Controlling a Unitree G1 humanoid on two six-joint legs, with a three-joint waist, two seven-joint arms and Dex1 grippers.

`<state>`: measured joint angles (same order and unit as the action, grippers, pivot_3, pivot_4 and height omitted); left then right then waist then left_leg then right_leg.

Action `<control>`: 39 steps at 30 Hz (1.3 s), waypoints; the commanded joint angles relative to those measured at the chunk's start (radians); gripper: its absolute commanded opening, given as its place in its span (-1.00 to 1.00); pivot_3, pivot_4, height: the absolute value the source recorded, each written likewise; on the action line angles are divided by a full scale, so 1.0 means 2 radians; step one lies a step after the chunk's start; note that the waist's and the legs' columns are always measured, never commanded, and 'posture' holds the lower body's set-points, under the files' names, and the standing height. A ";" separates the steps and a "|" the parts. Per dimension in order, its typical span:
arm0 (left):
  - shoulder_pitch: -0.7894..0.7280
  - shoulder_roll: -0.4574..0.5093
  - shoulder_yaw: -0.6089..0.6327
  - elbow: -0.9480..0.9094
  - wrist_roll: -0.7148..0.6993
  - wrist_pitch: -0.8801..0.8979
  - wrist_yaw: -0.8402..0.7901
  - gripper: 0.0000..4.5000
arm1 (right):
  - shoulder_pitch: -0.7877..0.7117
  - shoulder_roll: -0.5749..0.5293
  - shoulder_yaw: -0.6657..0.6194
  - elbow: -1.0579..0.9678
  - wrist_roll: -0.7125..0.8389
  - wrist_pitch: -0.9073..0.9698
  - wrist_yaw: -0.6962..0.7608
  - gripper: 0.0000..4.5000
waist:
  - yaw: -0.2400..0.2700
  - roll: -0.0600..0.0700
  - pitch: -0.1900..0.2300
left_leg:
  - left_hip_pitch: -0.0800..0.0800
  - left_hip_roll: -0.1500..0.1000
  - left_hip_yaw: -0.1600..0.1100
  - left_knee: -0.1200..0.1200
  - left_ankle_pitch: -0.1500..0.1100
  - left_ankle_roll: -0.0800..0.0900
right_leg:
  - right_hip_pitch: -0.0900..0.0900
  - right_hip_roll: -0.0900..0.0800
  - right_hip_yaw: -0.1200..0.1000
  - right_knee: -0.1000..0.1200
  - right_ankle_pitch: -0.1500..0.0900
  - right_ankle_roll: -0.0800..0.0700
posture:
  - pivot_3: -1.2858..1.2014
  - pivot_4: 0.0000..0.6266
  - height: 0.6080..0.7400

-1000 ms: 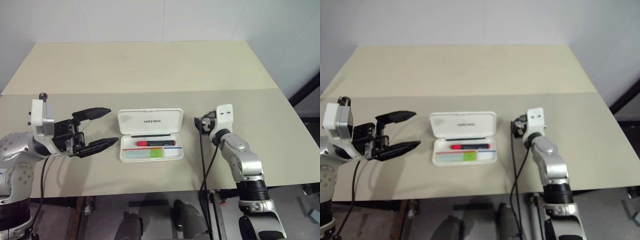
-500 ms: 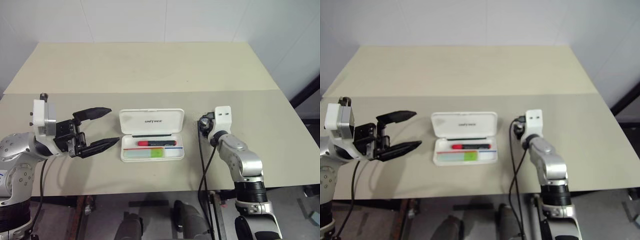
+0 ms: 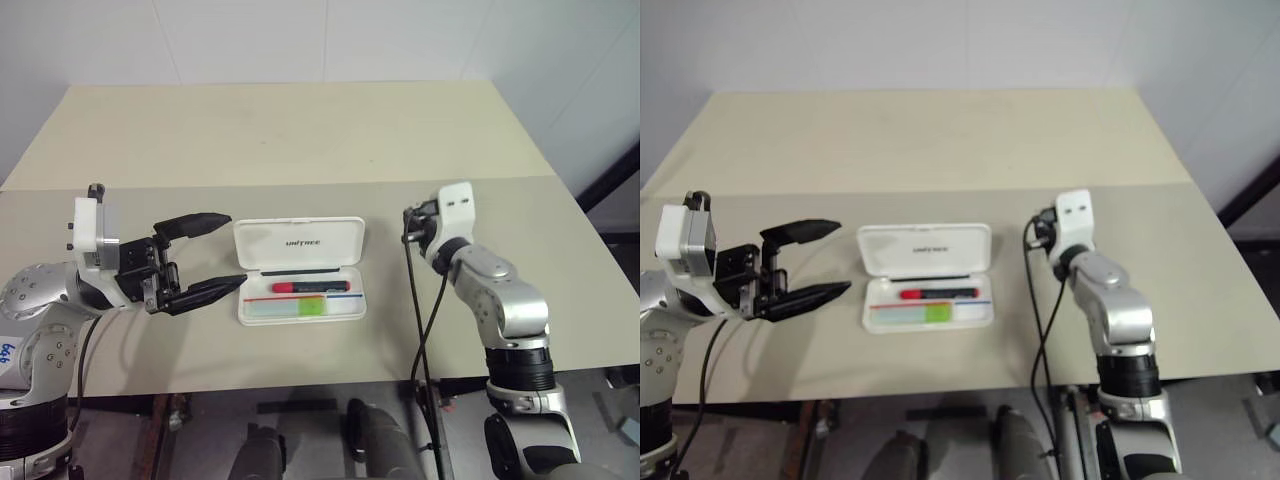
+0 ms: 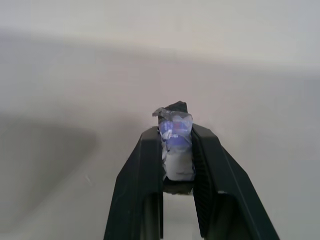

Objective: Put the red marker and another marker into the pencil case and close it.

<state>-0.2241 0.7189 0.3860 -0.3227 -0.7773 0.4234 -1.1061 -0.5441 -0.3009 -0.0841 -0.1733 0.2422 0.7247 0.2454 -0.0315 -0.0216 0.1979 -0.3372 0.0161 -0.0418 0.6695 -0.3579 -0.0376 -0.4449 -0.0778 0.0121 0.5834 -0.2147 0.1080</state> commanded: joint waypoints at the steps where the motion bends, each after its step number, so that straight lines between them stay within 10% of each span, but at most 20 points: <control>1: 0.000 -0.003 0.005 -0.001 -0.014 -0.010 -0.003 1.00 | -0.013 -0.010 -0.009 -0.082 0.050 -0.022 0.054 -0.82 | 0.001 0.000 0.000 | 0.000 0.000 0.000 -0.001 0.000 0.000 | 0.000 0.000 0.000 0.000 0.000 0.000 | 0.03 -0.52 1.00; 18: 0.052 0.014 0.003 0.054 0.004 -0.072 -0.121 1.00 | 0.012 -0.218 0.088 -0.179 0.175 0.062 0.307 -0.82 | 0.002 0.000 0.000 | 0.000 0.000 0.000 -0.002 0.000 0.000 | 0.000 0.000 -0.001 -0.001 -0.002 -0.001 | 0.03 -0.52 1.00; 39: 0.117 0.041 0.065 0.146 0.010 -0.144 -0.199 1.00 | -0.023 -0.191 0.221 -0.045 0.027 -0.082 0.392 -0.82 | 0.002 0.000 0.000 | 0.000 0.000 0.000 -0.001 0.000 0.000 | 0.000 0.000 -0.002 -0.001 -0.002 -0.001 | 0.03 -0.52 1.00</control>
<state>0.0058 0.7885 0.4762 -0.0251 -0.7441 0.1503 -1.4988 -0.5712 -0.6927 0.3558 -0.2555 0.3003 0.5862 1.0168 -0.0273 -0.0215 0.1983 -0.3369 0.0169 -0.0421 0.6665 -0.3584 -0.0372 -0.4455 -0.0784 0.0086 0.5815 -0.2180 0.1063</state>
